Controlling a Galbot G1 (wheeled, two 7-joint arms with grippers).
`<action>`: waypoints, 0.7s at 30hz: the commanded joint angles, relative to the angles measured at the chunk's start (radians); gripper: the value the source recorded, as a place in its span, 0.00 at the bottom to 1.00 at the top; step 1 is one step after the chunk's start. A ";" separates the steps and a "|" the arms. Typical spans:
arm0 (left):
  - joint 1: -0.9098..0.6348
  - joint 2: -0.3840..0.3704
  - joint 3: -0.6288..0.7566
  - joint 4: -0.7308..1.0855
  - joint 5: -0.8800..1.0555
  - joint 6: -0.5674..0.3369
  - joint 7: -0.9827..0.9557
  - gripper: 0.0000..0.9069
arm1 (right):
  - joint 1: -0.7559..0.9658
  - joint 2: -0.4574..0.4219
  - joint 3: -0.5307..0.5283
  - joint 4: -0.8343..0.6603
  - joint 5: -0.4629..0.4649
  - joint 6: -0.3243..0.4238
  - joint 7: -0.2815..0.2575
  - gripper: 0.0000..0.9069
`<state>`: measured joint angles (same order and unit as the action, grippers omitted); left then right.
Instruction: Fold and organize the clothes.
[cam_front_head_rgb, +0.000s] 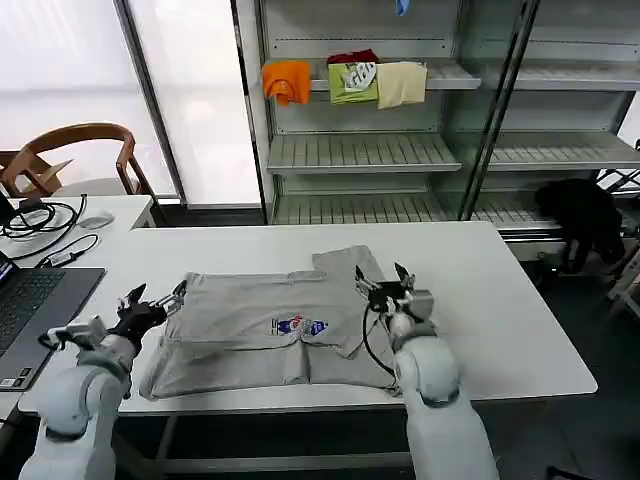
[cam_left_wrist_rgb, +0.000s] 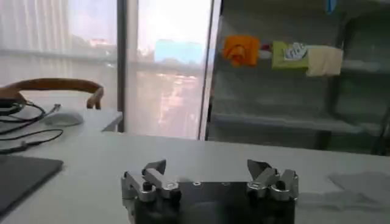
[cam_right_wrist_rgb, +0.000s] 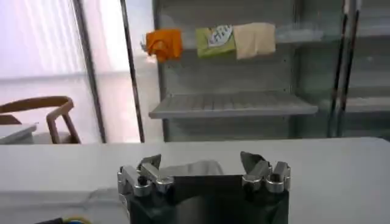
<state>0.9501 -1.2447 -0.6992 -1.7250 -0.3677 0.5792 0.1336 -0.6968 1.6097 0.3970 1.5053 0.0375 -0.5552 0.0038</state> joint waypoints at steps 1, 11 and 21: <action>-0.306 0.008 0.129 0.449 0.202 -0.001 0.096 1.00 | 0.265 0.048 0.070 -0.441 -0.078 0.041 -0.036 1.00; -0.345 -0.014 0.140 0.545 0.269 -0.002 0.106 1.00 | 0.258 0.048 0.094 -0.490 -0.060 0.067 -0.064 1.00; -0.332 0.004 0.113 0.548 0.220 -0.002 0.112 0.82 | 0.272 0.048 0.063 -0.518 0.006 0.079 -0.089 1.00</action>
<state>0.6623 -1.2499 -0.5935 -1.2640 -0.1557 0.5768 0.2306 -0.4636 1.6090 0.4598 1.0649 0.0175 -0.4891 -0.0662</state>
